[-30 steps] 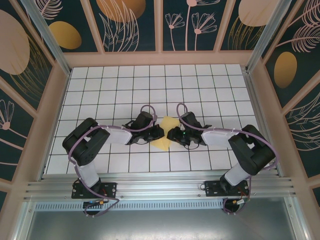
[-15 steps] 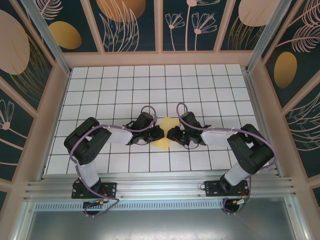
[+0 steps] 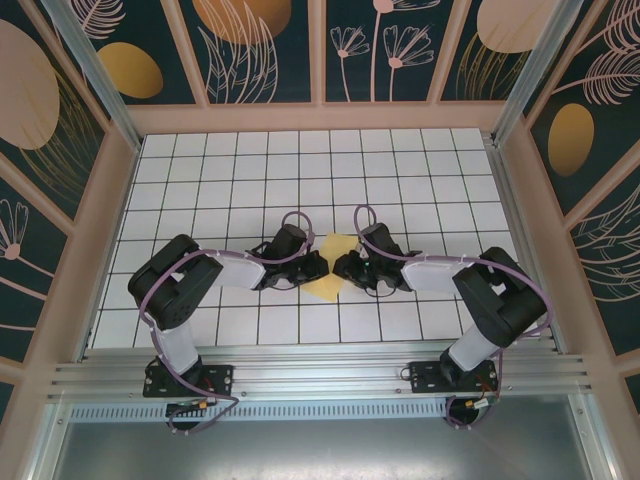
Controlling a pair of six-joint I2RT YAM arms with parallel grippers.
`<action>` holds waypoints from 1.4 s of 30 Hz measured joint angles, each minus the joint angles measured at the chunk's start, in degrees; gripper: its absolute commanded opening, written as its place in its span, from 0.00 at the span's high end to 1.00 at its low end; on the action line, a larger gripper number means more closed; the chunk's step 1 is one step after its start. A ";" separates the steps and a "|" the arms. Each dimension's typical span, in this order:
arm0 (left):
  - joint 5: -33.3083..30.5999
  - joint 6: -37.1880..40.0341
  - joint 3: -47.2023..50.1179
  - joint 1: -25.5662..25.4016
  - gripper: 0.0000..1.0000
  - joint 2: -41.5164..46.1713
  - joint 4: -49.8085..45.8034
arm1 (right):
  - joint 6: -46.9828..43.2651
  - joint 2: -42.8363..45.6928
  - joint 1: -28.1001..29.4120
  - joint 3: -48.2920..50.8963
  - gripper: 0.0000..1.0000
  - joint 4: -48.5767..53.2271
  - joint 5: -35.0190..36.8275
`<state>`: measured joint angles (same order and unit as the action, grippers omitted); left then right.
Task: Fold a paper plane with a square sheet of paper (pick it up from the middle)
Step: Turn over the paper at the center of the table.
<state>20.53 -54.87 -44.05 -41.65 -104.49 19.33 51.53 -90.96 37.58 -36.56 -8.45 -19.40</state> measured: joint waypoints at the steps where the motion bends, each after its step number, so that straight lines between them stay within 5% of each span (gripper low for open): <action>1: 0.00 0.00 0.00 0.00 0.90 0.00 0.00 | 0.04 0.00 0.00 0.13 0.65 -0.44 -0.07; 29: -2.60 -0.79 0.46 -0.04 0.86 3.50 -0.57 | -3.63 0.79 0.02 3.65 0.97 -5.35 -3.52; 36: -6.91 -2.38 4.50 -0.04 0.83 13.16 -0.57 | -8.31 6.47 0.02 -1.07 0.98 6.67 0.28; 42: -16.35 -3.89 10.19 -0.04 0.81 25.49 -3.04 | -15.39 14.12 0.37 -13.18 0.98 27.23 12.37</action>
<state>4.19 -58.76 -33.87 -41.69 -79.00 16.29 36.14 -76.84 37.95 -49.74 18.79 -7.03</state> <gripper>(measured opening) 0.190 0.055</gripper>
